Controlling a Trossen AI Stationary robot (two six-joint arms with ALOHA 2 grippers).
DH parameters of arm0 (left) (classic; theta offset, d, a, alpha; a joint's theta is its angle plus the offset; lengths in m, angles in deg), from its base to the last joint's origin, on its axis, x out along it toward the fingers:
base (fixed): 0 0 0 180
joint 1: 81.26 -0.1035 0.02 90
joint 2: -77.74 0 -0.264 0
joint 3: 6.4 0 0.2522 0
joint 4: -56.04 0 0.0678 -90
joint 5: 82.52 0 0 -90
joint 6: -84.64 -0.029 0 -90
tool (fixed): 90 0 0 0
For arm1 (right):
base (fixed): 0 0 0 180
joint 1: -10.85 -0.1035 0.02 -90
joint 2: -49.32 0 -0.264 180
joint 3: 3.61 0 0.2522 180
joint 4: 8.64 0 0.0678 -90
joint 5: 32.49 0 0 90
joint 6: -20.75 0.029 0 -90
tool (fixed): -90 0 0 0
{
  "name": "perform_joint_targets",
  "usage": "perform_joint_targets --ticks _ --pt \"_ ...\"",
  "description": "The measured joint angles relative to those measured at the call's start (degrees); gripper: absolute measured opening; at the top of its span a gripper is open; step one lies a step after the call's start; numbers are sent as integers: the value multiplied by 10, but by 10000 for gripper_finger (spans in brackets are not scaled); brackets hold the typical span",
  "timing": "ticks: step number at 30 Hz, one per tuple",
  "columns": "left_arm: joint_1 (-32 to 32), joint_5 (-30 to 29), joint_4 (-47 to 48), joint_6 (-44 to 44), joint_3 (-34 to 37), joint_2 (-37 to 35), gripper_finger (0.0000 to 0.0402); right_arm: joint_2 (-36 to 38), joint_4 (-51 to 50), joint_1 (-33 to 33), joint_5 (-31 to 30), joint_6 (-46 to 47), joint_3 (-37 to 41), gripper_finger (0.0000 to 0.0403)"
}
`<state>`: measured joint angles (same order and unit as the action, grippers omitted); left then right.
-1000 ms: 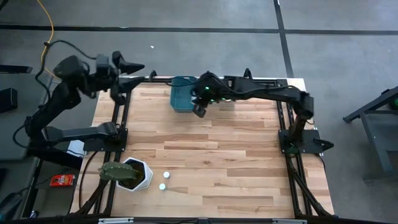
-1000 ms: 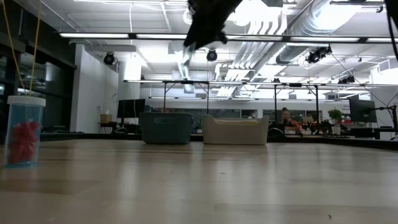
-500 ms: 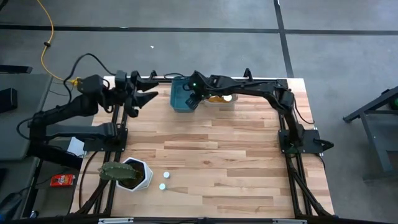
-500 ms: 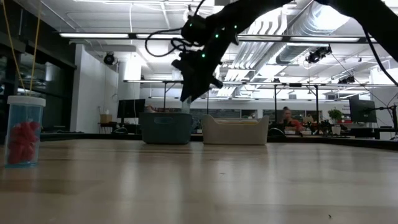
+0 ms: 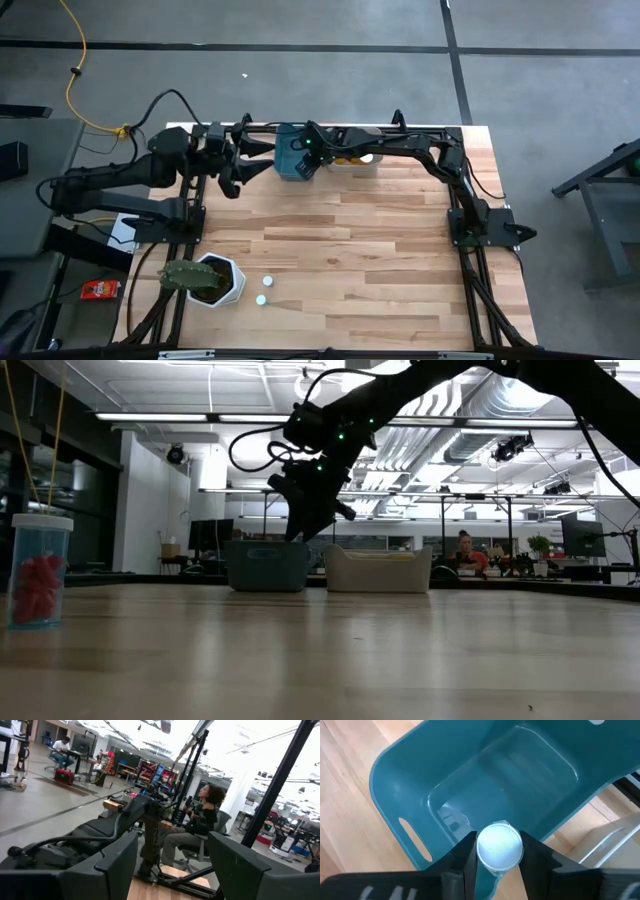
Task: Pick and place medicine bottles into bin by pill shape (circle, oval)
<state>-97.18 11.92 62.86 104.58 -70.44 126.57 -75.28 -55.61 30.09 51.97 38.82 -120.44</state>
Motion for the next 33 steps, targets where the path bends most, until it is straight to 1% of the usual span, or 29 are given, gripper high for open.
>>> perform_joint_targets --ticks 7,17,19,21,24,29,31,33 --pt "8 0 -31 0 0 20 227 0 -1 0 0 30 0 141" --pt "8 0 -36 0 0 22 227 0 -1 0 0 29 0 177" --pt "8 0 -36 0 0 22 227 0 2 0 1 15 0 182" --pt "8 0 -36 5 0 22 227 10 -8 3 16 -16 1 185" --pt "8 0 -36 7 0 22 227 46 -41 7 30 -69 1 184" --pt "8 0 -36 5 0 19 227 122 -150 0 24 -165 8 175" --pt "7 0 -36 5 0 20 227 171 -155 -7 26 -173 45 170" --pt "7 0 -36 5 0 20 227 236 -134 -17 25 -165 112 165"
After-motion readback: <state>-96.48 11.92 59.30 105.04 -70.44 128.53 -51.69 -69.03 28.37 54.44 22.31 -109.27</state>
